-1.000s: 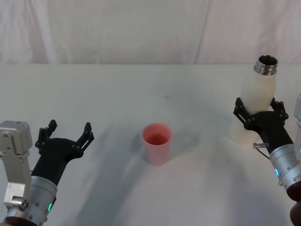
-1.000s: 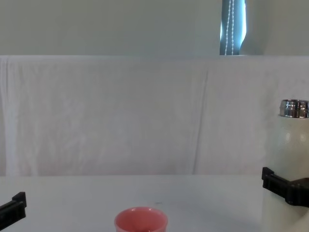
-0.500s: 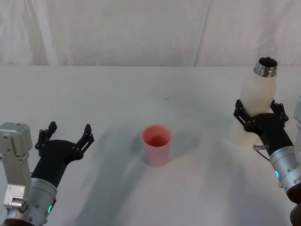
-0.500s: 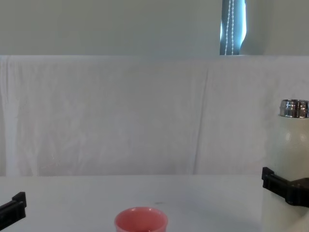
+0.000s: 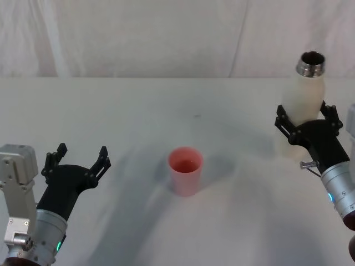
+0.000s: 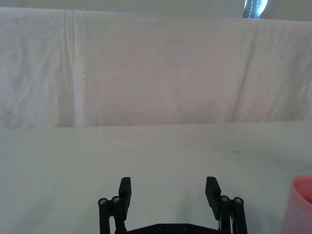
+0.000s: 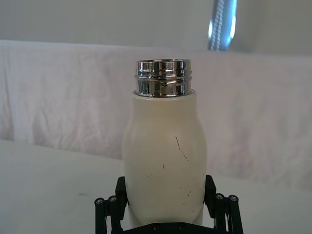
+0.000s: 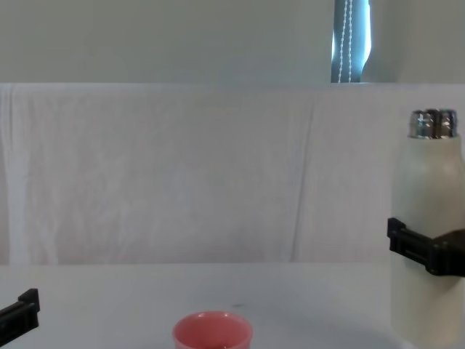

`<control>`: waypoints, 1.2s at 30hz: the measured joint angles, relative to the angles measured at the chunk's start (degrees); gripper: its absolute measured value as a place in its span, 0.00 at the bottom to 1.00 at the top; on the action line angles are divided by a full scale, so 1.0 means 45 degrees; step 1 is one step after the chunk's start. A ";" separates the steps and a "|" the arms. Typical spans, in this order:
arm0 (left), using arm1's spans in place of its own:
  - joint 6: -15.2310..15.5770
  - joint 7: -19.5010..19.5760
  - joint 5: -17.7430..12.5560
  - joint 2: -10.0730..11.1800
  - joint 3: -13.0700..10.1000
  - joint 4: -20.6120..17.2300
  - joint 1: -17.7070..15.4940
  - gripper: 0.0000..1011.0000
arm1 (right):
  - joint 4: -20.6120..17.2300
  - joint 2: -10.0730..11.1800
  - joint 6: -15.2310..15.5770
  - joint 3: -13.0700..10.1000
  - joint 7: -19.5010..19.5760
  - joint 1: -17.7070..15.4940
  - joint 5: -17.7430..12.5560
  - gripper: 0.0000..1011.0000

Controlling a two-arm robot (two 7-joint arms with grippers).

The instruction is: Grasp the thermos with one hand and pour water into the cup lid.

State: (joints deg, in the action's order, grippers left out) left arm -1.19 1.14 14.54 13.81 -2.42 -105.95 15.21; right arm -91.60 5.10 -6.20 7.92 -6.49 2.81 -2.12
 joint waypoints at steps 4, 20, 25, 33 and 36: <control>0.0000 0.0000 0.0000 0.0000 0.0000 0.0000 0.0000 0.99 | -0.0333 0.0203 -0.0071 0.0224 0.0087 -0.0058 0.0654 0.94; -0.0001 -0.0001 0.0000 0.0000 0.0000 0.0000 0.0000 0.99 | -0.1249 0.0875 0.0083 0.0982 0.0333 -0.0143 0.3064 0.94; 0.0000 0.0000 0.0000 0.0000 0.0000 0.0000 0.0000 0.99 | -0.1284 0.0981 -0.0009 0.1113 0.0536 -0.0112 0.3693 0.94; 0.0000 -0.0001 0.0000 0.0000 0.0000 0.0000 0.0000 0.99 | -0.1307 0.1236 -0.0301 0.1504 0.0861 -0.0047 0.4948 0.94; 0.0000 -0.0001 0.0000 0.0000 0.0000 0.0000 0.0000 0.99 | -0.1303 0.1328 -0.0475 0.1717 0.1180 -0.0009 0.5712 0.94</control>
State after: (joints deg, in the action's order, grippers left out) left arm -1.19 1.14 14.54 13.81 -2.42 -105.95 15.21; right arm -97.46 11.08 -8.34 15.65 -1.18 2.77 23.59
